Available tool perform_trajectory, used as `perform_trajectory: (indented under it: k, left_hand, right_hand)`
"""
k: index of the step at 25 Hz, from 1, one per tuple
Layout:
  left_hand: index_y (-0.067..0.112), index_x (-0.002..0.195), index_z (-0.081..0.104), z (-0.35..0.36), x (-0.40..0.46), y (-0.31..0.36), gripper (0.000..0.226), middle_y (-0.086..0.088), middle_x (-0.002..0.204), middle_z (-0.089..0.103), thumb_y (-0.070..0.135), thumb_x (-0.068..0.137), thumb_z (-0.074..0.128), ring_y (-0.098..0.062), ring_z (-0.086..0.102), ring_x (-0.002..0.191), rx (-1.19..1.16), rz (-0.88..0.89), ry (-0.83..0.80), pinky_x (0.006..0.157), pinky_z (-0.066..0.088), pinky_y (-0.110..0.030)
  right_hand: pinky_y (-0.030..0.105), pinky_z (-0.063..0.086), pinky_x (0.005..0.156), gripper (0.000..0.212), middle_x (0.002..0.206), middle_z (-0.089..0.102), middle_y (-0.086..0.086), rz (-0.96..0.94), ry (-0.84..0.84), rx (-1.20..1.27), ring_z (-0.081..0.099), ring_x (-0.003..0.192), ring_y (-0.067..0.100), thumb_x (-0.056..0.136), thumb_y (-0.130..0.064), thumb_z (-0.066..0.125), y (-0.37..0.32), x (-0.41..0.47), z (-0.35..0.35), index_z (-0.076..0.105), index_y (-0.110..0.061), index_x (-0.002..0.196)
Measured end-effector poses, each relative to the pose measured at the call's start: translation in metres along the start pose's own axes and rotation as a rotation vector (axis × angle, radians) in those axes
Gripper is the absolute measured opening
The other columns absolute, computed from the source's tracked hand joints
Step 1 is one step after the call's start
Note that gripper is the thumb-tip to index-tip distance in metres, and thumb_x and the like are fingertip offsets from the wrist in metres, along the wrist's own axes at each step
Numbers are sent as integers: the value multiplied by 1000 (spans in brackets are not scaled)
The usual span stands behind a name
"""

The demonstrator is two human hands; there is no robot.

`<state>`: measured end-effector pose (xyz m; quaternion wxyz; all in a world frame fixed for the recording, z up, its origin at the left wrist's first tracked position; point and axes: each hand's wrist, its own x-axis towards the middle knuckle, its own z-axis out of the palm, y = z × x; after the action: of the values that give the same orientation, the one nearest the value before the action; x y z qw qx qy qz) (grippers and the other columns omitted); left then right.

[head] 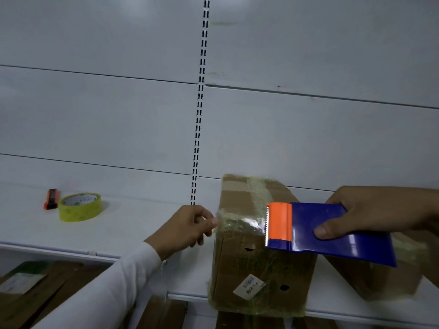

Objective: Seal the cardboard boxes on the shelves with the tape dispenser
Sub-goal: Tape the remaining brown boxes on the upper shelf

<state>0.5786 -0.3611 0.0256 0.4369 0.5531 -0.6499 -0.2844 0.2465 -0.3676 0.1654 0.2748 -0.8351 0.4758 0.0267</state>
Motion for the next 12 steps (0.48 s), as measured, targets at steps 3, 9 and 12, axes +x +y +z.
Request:
perform_trajectory:
  k: [3,9,12]
  left_hand:
    - [32,107,53,1,0,-2,36,7,71,64,55,81,62,-3,60,63,310,121,316,57,44,-19]
    - [35,126,57,16,2,6,58,14,94,67,70,82,46,-1,59,82,462,536,66,73,50,-21]
    - [33,129,56,11,1,7,61,9,92,67,70,82,46,-2,58,78,497,515,80,69,49,-25]
  right_hand:
    - [23,55,69,56,93,77,2,1,6,1,74,82,21,76,-64,71,-1,-2,1,68,-15,103]
    - [20,55,69,50,91,76,2,8,27,2,73,79,17,77,-57,65,-7,-2,6,67,-14,104]
    - [17,53,64,53,88,76,0,18,47,-18,72,72,11,72,-60,65,-14,-2,11,67,-16,101]
